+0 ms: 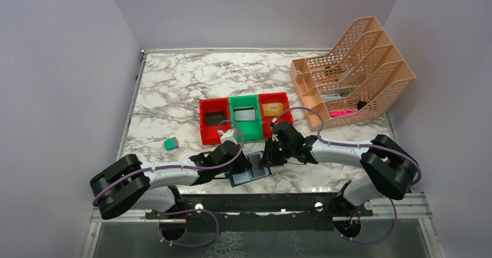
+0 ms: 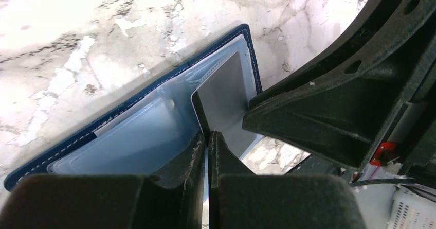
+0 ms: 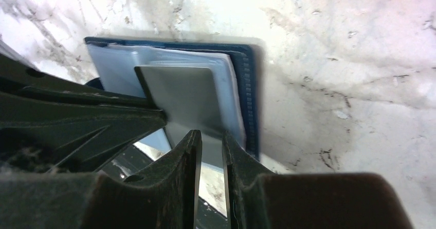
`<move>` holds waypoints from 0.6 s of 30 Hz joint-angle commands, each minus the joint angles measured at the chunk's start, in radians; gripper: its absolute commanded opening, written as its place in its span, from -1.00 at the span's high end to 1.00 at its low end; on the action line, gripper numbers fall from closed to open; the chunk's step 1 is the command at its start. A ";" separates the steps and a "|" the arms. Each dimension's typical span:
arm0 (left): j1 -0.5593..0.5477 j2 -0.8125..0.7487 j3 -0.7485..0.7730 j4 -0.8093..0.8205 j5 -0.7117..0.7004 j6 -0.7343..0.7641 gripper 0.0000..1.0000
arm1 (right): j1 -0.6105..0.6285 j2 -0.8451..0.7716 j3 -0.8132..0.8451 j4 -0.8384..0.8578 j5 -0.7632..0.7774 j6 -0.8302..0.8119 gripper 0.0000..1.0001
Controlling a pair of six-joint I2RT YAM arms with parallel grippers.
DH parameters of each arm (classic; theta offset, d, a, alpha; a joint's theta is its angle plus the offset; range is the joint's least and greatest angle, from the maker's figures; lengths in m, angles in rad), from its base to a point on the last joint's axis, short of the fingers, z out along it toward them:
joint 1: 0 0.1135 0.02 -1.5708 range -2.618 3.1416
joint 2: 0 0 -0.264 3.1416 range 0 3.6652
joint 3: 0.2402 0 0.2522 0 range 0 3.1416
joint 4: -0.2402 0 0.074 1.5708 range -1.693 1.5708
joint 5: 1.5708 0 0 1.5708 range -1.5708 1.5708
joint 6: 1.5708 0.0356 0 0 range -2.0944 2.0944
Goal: Take the credit cards out of the card holder
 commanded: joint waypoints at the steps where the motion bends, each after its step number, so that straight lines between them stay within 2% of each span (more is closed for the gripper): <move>1: -0.003 -0.040 0.010 -0.144 -0.055 0.067 0.91 | -0.005 0.045 -0.028 -0.046 0.082 0.003 0.45; 12: -0.003 -0.040 0.035 -0.139 -0.019 0.080 0.96 | -0.005 0.054 -0.025 -0.037 0.071 0.005 0.46; 18: -0.001 -0.053 0.033 -0.205 -0.052 0.086 0.90 | -0.005 0.050 -0.033 -0.021 0.075 0.022 0.48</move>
